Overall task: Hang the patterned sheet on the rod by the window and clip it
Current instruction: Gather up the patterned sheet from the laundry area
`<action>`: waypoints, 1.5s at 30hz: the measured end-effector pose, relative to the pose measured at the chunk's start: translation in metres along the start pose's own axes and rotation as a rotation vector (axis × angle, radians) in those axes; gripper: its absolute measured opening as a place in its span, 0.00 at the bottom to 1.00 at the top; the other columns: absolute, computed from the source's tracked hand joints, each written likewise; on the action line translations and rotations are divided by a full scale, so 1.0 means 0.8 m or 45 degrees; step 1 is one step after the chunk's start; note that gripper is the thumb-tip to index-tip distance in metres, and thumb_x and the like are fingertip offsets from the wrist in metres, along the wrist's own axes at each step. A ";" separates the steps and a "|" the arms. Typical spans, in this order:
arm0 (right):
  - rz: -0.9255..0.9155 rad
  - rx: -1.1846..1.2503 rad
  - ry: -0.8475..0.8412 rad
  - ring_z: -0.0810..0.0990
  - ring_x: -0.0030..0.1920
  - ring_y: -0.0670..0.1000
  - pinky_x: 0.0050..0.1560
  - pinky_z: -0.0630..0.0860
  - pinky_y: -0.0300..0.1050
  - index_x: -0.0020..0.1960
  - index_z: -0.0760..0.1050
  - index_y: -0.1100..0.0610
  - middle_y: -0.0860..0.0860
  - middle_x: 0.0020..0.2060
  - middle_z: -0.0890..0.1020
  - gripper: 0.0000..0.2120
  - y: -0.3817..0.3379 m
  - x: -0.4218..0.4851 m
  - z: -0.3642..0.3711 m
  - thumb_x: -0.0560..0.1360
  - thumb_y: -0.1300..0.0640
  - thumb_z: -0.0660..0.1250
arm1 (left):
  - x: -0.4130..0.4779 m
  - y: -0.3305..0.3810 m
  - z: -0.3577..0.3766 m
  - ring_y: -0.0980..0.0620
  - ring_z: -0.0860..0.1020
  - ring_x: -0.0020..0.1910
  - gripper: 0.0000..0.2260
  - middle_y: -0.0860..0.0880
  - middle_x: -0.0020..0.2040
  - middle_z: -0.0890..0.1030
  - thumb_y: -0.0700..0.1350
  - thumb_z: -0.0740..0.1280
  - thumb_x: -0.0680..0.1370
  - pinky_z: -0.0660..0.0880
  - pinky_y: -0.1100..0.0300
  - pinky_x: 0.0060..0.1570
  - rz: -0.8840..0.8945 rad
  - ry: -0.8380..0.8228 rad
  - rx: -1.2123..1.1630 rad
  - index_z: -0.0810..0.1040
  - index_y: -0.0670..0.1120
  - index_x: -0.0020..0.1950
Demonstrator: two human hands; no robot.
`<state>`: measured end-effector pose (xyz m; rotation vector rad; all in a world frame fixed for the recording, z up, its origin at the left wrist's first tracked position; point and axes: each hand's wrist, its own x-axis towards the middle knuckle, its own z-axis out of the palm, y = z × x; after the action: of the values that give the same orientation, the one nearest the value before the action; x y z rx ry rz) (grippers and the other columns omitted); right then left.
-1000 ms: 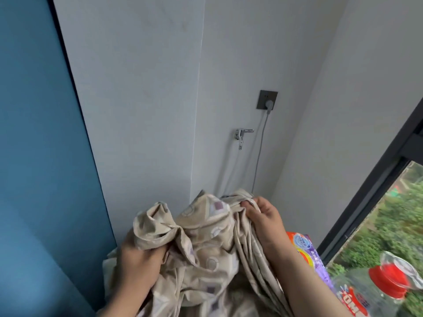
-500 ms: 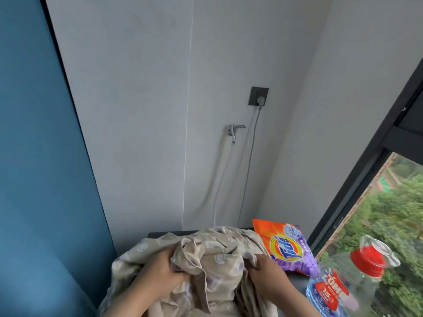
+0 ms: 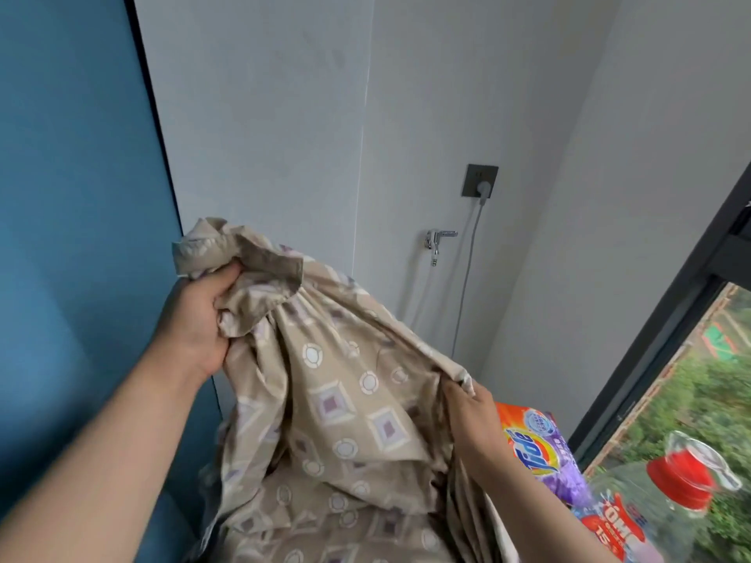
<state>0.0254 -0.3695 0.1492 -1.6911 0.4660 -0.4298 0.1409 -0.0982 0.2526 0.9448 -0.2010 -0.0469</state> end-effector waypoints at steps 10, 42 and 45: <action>-0.167 0.246 -0.157 0.77 0.36 0.50 0.40 0.74 0.48 0.41 0.80 0.58 0.51 0.35 0.81 0.13 -0.127 -0.004 -0.007 0.76 0.49 0.68 | -0.008 0.048 0.027 0.54 0.84 0.38 0.08 0.49 0.39 0.86 0.46 0.70 0.73 0.80 0.63 0.37 0.000 -0.157 0.117 0.86 0.47 0.36; -0.163 0.136 -0.517 0.65 0.33 0.51 0.33 0.63 0.44 0.34 0.72 0.54 0.53 0.31 0.70 0.15 -0.117 0.018 0.033 0.79 0.54 0.67 | -0.028 0.014 0.055 0.46 0.75 0.36 0.21 0.41 0.40 0.81 0.58 0.61 0.74 0.68 0.57 0.36 -0.162 0.213 1.770 0.79 0.40 0.43; -0.196 0.145 -0.444 0.66 0.30 0.49 0.31 0.63 0.43 0.35 0.72 0.55 0.51 0.28 0.71 0.13 -0.123 0.008 0.044 0.78 0.57 0.67 | -0.044 -0.001 0.055 0.46 0.79 0.50 0.21 0.49 0.69 0.72 0.52 0.62 0.74 0.74 0.56 0.43 0.288 -0.038 2.341 0.67 0.56 0.68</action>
<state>0.0560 -0.3291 0.2405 -1.6536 0.0557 -0.2586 0.0981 -0.1294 0.2716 2.7397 -0.3738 0.4074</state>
